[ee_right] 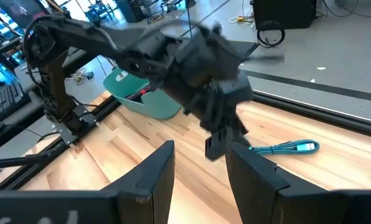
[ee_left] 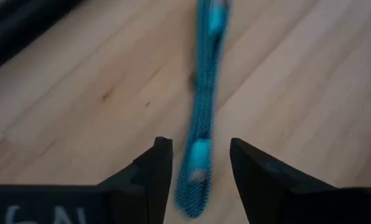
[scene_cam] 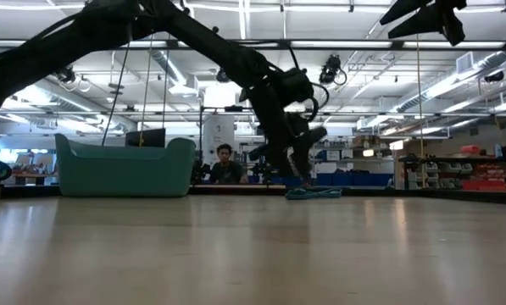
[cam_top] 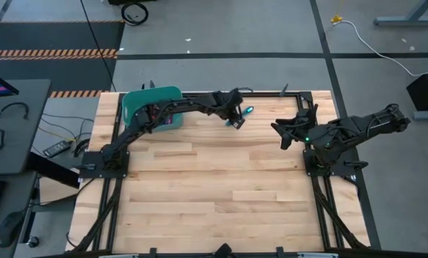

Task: Pick and place USB-C Cables
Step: Put the blue charger cable into the green bin

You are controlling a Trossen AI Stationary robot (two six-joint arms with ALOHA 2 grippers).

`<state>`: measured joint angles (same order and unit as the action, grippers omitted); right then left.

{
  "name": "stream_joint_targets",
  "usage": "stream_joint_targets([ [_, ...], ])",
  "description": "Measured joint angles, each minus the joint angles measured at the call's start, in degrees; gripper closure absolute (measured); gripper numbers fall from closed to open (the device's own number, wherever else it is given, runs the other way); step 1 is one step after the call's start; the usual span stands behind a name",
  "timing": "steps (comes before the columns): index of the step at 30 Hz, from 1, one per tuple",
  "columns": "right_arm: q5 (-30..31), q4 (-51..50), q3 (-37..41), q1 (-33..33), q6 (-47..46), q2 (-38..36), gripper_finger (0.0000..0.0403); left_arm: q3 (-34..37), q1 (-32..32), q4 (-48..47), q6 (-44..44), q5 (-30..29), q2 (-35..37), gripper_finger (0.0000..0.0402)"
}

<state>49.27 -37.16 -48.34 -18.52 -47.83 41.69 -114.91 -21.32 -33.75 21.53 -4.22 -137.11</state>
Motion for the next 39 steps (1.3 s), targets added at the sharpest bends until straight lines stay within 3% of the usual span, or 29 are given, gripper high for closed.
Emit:
stream_joint_targets([
  [16, 0.2, 1.7, 0.0, -0.1, 0.0, 1.0, 0.0254, 0.0, 3.1, 0.3, -4.2, -10.8, -1.9, 0.0234],
  [22, -0.2, 2.0, 0.0, -0.1, -0.1, 1.4, 0.0254, 0.0, 3.2, 0.0, -5.1, -9.7, -2.0, 0.0251],
  [30, -1.6, 2.5, 0.0, -0.1, -0.1, 1.4, 0.0254, 0.1, 3.5, -2.0, -5.0, -0.3, 1.1, 0.0277],
  [39, -2.5, 3.1, 0.0, -0.1, -0.3, 1.4, 0.0254, 0.0, 1.2, -18.0, -12.0, -1.8, 5.5, 0.0282],
])
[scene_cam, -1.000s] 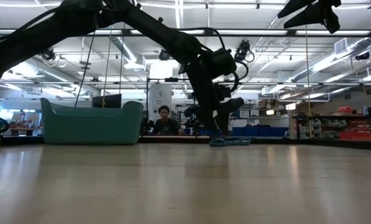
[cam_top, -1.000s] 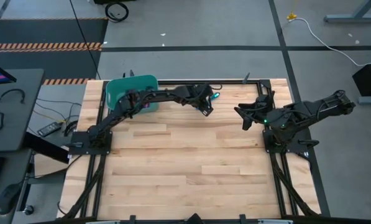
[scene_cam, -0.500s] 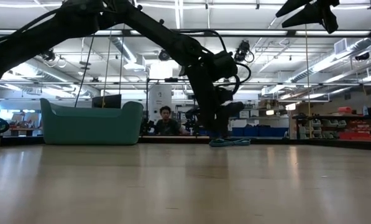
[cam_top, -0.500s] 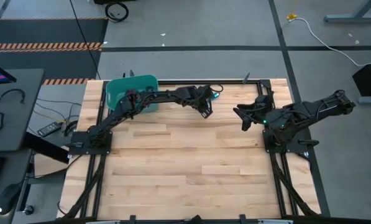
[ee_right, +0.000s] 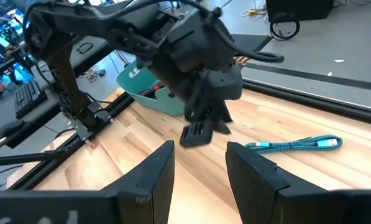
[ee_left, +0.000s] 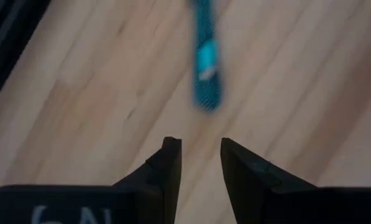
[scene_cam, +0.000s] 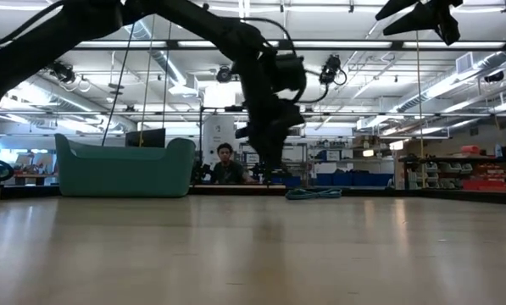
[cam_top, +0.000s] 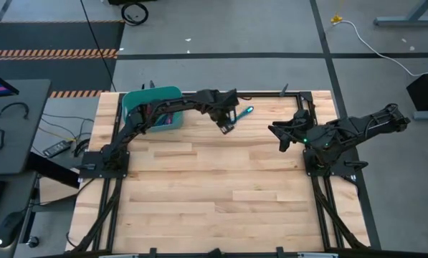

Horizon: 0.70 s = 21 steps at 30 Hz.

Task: Pick and place USB-C Cables
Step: Put the blue charger cable into the green bin

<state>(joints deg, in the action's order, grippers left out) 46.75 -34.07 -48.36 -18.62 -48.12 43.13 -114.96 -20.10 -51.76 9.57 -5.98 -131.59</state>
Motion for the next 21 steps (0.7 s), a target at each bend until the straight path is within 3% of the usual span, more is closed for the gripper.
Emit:
stream_joint_targets([
  [5, -0.1, 1.7, 0.0, 0.0, -0.1, 0.5, 0.0254, 0.1, -2.9, -5.0, -11.6, 0.0, 0.0, 0.026],
  [8, -0.1, 3.2, 0.0, 0.0, -0.3, 1.3, 0.0254, 0.1, -5.1, -2.8, -16.0, 4.0, 0.0, 0.0235],
  [11, -0.2, 5.1, 0.0, 0.0, -0.4, 2.5, 0.0254, 0.1, -7.6, 1.6, -16.5, 11.6, -0.1, 0.0206],
  [13, -0.2, 6.4, 0.0, 0.0, -0.4, 3.5, 0.0254, 0.1, -8.4, 7.0, -15.8, 13.8, -0.7, 0.0187],
  [18, -0.2, 7.0, 0.0, 0.0, -2.4, 5.7, 0.0254, 0.0, -7.1, 17.4, -11.5, 15.0, -1.6, 0.016],
  [21, -0.3, 7.1, 0.0, 0.0, -4.3, 6.6, 0.0254, 0.0, -5.2, 20.1, -8.6, 10.8, -2.5, 0.0157],
])
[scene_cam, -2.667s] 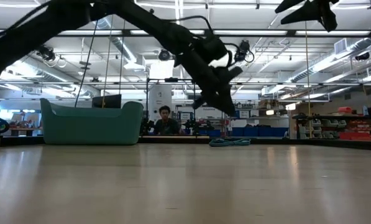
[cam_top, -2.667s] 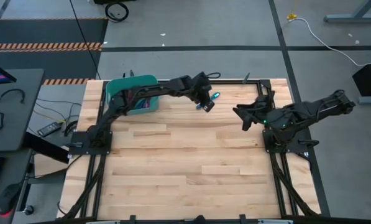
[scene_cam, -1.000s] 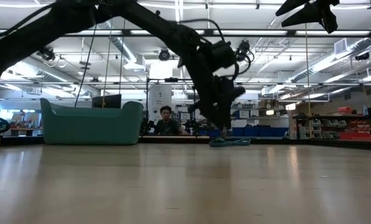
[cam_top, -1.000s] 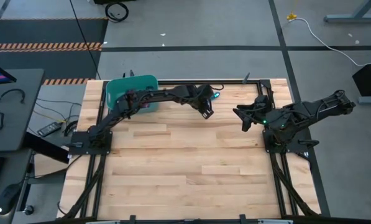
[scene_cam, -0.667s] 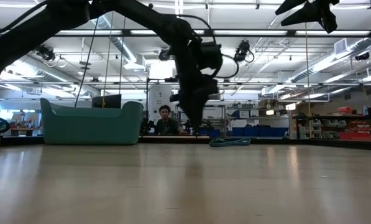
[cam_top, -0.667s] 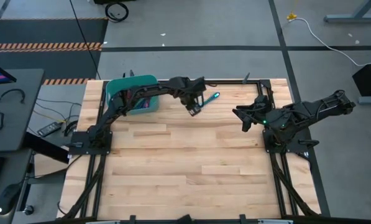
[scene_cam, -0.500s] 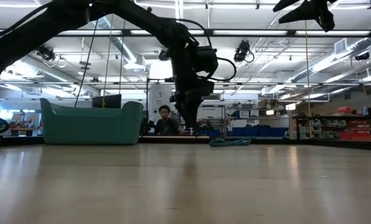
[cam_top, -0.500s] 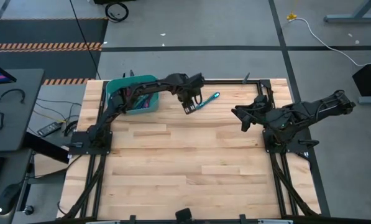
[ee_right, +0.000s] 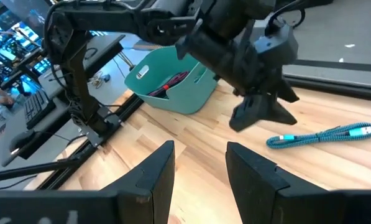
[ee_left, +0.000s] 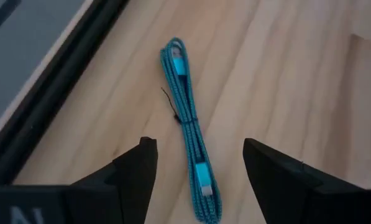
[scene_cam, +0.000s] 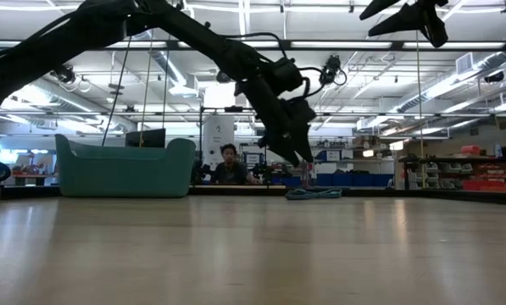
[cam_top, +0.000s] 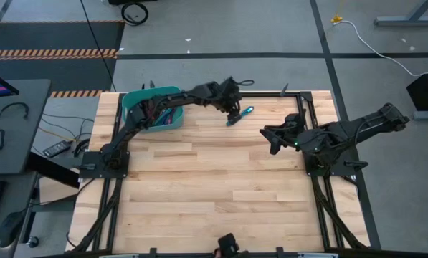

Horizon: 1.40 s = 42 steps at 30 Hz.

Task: Pick and place USB-C Cables
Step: Put the blue charger cable into the green bin

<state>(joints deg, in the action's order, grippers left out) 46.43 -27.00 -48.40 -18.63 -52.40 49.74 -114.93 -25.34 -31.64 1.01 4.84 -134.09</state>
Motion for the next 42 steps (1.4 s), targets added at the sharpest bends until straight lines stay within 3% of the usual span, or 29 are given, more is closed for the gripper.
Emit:
stream_joint_targets([
  [4, 0.0, 0.4, 0.0, 0.0, -0.6, 0.7, 0.0254, 0.1, 1.6, -0.3, 0.9, -5.7, -0.1, 0.016],
  [10, -2.0, -1.4, -0.1, 2.1, -2.3, 0.3, 0.0254, 0.1, 2.2, -7.3, 2.3, -5.0, 2.7, 0.0171],
  [16, -13.5, -13.8, -2.3, 13.4, 3.1, -0.4, 0.0254, 0.0, 3.0, -14.5, 2.8, -4.9, 11.1, 0.0194],
  [19, -23.3, -16.7, -2.3, 21.8, 11.0, -0.1, 0.0254, 0.0, 3.9, -14.9, 2.8, -5.1, 15.0, 0.0207],
  [23, -37.2, -17.2, -2.3, 33.6, 22.4, 1.7, 0.0254, 0.0, 5.5, -15.7, 2.4, -5.0, 17.5, 0.022],
  [28, -47.6, -15.7, -2.3, 45.8, 35.5, 5.3, 0.0254, 0.7, 9.1, -14.9, 1.4, -5.6, 19.4, 0.0228],
  [31, -54.3, -15.2, -2.3, 51.7, 41.8, 8.4, 0.0254, 8.8, 11.4, -6.5, 2.7, -6.5, 23.5, 0.023],
  [34, -59.5, -14.5, -2.3, 55.6, 48.0, 12.2, 0.0254, 23.5, 13.0, 6.4, 8.6, -6.3, 29.9, 0.023],
  [37, -61.5, -12.2, -2.3, 57.6, 54.0, 16.9, 0.0254, 38.0, 13.4, 19.6, 16.8, -6.6, 37.4, 0.023],
  [42, -61.9, -5.4, -2.3, 58.5, 59.4, 26.6, 0.0252, 52.3, 13.0, 27.0, 30.4, -8.0, 47.2, 0.023],
])
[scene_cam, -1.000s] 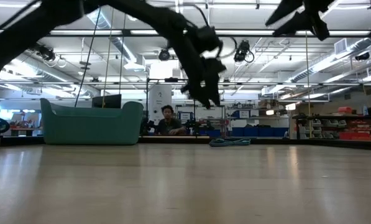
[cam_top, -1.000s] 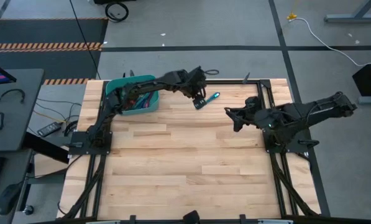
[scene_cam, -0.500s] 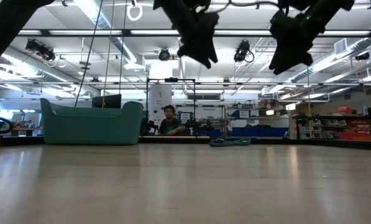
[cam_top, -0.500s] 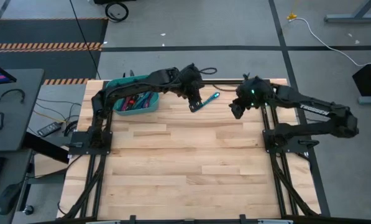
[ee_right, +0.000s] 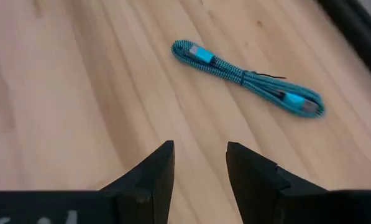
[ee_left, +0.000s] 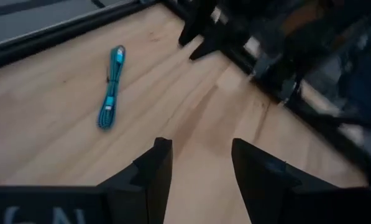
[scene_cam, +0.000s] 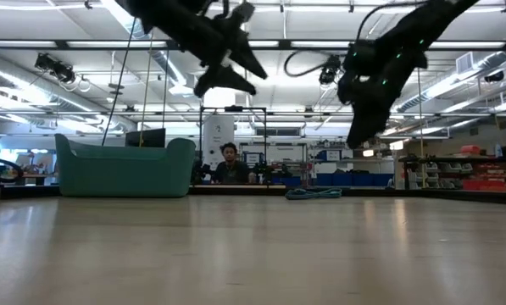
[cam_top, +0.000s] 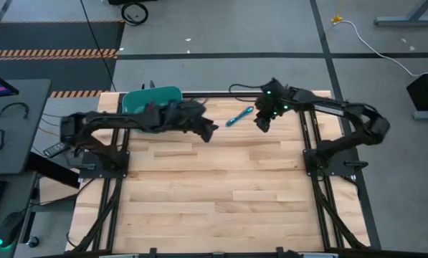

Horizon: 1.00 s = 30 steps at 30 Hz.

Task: Pick and place USB-C Cables
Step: Put the blue charger cable into the green bin

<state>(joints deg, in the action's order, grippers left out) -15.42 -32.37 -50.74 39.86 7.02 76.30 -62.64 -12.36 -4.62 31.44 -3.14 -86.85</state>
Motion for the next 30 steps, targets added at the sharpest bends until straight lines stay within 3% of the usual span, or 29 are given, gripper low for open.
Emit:
stream_joint_targets([
  [7, -0.5, 2.4, -5.4, 0.0, 10.8, 14.1, 0.0212, 5.5, 0.6, -0.8, 6.9, -0.5, 7.6, 0.023],
  [15, 3.4, -0.9, -19.0, 0.0, 26.2, 28.2, 0.0166, 5.7, 4.1, -1.9, 11.7, -0.7, 8.3, 0.023],
  [24, 7.1, -5.1, -27.0, -0.1, 38.1, 38.3, 0.0197, 5.7, 9.5, -3.1, 14.5, -0.7, 8.3, 0.023],
  [30, 9.9, -6.9, -27.3, -0.6, 39.6, 40.1, 0.0249, 5.7, 11.6, -4.8, 14.6, -1.6, 8.3, 0.023],
])
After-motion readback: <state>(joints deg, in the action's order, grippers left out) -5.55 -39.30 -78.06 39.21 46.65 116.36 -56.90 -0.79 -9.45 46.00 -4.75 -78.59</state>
